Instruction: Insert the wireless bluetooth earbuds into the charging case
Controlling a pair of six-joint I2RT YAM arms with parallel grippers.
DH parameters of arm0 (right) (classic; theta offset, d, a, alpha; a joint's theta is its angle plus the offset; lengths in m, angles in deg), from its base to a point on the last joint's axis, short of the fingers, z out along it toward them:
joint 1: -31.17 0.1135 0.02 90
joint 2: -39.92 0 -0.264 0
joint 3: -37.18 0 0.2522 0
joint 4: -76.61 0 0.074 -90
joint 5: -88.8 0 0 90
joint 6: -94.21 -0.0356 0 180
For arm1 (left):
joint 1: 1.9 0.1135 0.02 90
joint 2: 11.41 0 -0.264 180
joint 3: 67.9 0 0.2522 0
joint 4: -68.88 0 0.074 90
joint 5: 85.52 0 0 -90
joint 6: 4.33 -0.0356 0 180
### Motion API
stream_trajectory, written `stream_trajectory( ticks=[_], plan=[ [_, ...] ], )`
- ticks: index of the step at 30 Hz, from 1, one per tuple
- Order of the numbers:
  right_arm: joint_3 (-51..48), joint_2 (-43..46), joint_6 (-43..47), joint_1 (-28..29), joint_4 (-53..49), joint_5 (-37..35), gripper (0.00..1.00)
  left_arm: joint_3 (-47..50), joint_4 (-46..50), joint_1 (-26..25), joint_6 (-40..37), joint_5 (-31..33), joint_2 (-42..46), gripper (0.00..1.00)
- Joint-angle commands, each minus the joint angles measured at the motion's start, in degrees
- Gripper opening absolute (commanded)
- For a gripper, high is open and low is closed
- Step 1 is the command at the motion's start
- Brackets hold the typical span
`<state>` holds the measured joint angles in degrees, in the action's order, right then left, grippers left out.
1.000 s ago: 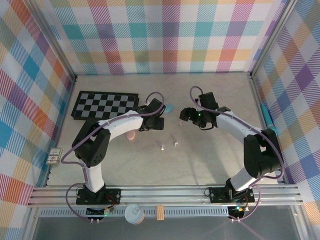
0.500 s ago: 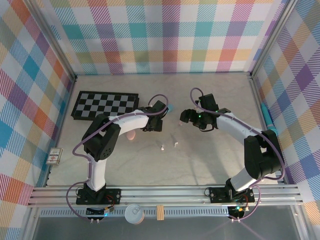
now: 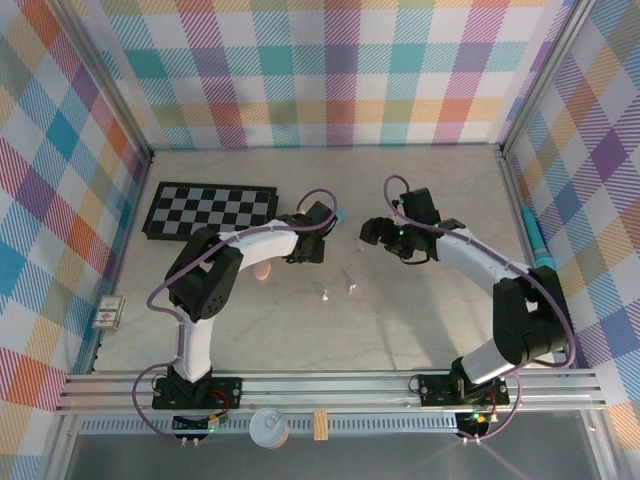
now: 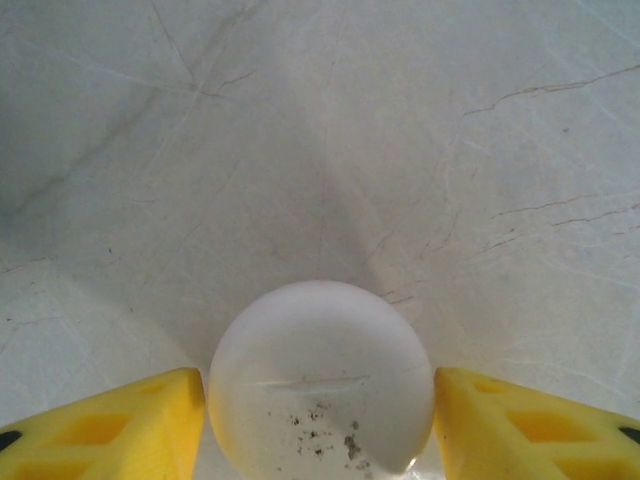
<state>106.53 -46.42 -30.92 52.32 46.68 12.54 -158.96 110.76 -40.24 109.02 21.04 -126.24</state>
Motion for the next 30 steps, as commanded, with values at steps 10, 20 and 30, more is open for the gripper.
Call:
stream_trajectory(
  ticks=[10,20,30],
  plan=[
    [-2.0,6.8,-1.2,-1.2,-1.3,2.8,0.76,3.9,-4.5,-0.4,-1.5,-0.4,5.7,0.48],
    [-3.6,12.1,0.6,-3.4,1.7,17.4,0.75,20.1,-28.9,-2.9,-20.8,-7.6,24.6,0.49],
    [-4.0,12.0,-2.1,-3.3,9.0,25.3,0.73,31.4,-46.3,-3.3,-30.4,-26.5,34.9,0.49]
  ],
)
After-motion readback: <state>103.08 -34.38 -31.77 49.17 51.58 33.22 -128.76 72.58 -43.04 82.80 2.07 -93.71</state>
